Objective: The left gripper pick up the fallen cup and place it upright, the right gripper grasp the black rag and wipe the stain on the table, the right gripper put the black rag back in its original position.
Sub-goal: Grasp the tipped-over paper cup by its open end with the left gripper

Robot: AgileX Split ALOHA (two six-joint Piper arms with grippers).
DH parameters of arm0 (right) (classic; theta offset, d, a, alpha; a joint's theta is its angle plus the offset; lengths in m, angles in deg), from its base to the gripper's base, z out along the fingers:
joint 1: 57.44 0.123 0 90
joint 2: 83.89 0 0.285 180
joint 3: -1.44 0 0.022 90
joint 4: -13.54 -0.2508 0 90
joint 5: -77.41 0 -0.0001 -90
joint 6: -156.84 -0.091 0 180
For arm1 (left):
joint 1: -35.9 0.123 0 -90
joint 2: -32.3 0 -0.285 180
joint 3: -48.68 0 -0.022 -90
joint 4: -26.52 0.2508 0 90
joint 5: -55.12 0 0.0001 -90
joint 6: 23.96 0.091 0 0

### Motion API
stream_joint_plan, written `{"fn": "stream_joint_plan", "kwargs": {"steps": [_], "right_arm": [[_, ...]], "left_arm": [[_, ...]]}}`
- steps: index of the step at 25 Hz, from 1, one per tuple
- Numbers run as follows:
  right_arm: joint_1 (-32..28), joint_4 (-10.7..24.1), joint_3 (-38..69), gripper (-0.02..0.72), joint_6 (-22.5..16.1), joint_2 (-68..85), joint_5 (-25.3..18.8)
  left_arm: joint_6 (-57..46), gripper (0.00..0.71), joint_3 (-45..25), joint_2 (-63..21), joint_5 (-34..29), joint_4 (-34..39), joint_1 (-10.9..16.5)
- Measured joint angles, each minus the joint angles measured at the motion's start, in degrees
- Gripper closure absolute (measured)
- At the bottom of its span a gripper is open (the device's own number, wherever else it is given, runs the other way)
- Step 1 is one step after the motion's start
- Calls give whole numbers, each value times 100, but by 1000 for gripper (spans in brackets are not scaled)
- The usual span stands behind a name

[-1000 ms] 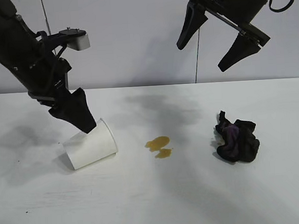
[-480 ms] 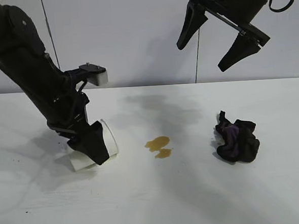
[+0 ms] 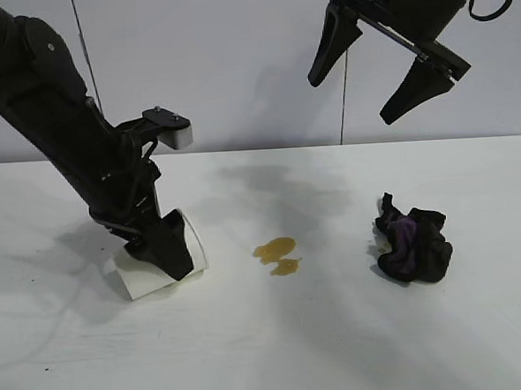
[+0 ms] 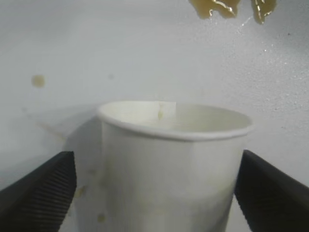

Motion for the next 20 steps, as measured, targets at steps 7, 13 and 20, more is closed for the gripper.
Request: {"fn": "stream_joint_plan", "kwargs": {"steps": [7, 13, 20], "right_arm": [[0, 0, 0, 9, 0, 0, 0], [0, 0, 0, 9, 0, 0, 0], [0, 0, 0, 9, 0, 0, 0]], "left_arm": [[0, 78, 0, 0, 0, 32, 0], [-63, 78, 0, 0, 0, 219, 0], [-765, 78, 25, 0, -154, 911, -4]]}}
